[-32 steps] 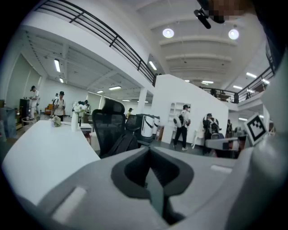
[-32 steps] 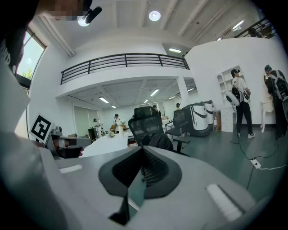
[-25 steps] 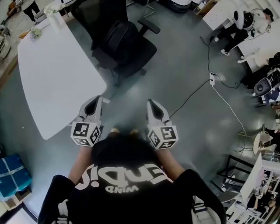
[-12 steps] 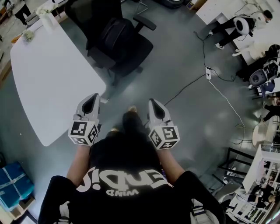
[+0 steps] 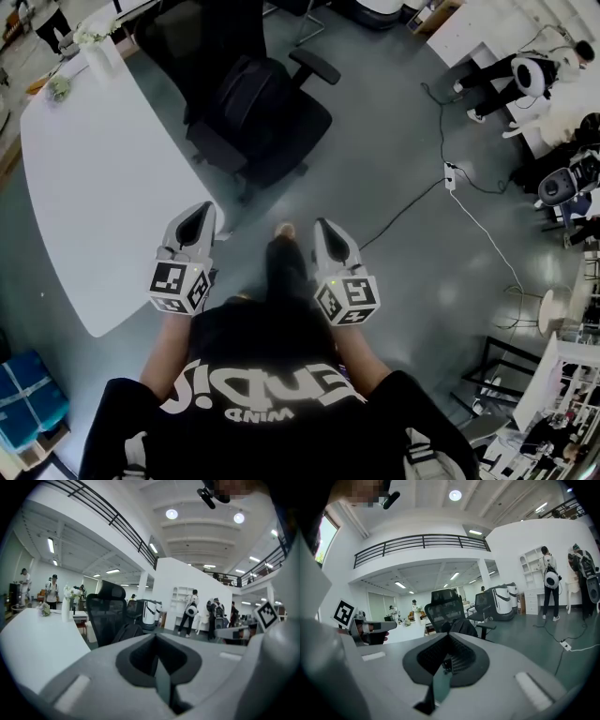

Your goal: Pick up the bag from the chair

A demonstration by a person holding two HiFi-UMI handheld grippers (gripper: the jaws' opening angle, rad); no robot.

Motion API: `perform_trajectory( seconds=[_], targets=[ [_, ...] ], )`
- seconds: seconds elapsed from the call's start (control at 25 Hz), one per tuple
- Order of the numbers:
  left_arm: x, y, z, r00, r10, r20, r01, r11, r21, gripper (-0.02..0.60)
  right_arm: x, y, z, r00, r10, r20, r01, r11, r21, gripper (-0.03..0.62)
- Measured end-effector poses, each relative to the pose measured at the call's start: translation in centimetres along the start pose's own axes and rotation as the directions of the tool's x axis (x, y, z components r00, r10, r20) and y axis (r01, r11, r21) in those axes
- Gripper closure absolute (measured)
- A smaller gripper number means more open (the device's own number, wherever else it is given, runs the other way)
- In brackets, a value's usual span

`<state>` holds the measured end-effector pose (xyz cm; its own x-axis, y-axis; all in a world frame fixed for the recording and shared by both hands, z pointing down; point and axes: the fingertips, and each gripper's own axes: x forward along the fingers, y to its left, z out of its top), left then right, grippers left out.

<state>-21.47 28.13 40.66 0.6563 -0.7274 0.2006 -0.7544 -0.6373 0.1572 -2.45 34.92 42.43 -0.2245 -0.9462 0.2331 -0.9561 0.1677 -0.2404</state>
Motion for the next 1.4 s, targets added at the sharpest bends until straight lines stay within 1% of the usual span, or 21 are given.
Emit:
perform_trajectory(
  seconds=[0.2,0.4,0.8,0.92,1.12,1.28,1.4],
  targets=[
    [6.7,1.5,2.2,1.000,0.010,0.002,-0.010,1.000,-0.001,0.578,5.5,-4.2,2.8,1.000,0.012,0.001,-0.012,1.000,0.014,0.594],
    [13.2,3.3,4.4,1.000,0.024,-0.001,-0.024,1.000,-0.014,0.578,11.0,-7.9,5.8,0.999,0.029,-0.017,-0.029,1.000,0.003,0.593],
    [25.3,6.2,9.6,0.995,0.103,0.010,-0.103,0.995,-0.012,0.578,20.5,-16.2,12.0,0.996,0.083,-0.028,-0.083,0.997,-0.002,0.593],
    [28.7,6.9,10.7,0.991,0.129,0.020,-0.129,0.992,0.003,0.578,23.3,-18.6,13.4,0.994,0.106,-0.025,-0.106,0.994,0.005,0.593],
    [32.7,7.6,11.7,0.985,0.172,0.027,-0.173,0.985,0.022,0.578,26.8,-21.8,14.4,0.987,0.150,-0.050,-0.149,0.989,0.006,0.594],
    [34.3,9.2,12.1,0.983,0.184,0.008,-0.185,0.982,0.029,0.578,29.3,-22.4,15.0,0.984,0.165,-0.062,-0.165,0.986,0.015,0.594],
    [35.3,10.4,12.2,0.983,0.181,-0.006,-0.181,0.983,0.029,0.578,30.8,-22.5,15.4,0.985,0.161,-0.058,-0.160,0.987,0.021,0.594]
  ],
)
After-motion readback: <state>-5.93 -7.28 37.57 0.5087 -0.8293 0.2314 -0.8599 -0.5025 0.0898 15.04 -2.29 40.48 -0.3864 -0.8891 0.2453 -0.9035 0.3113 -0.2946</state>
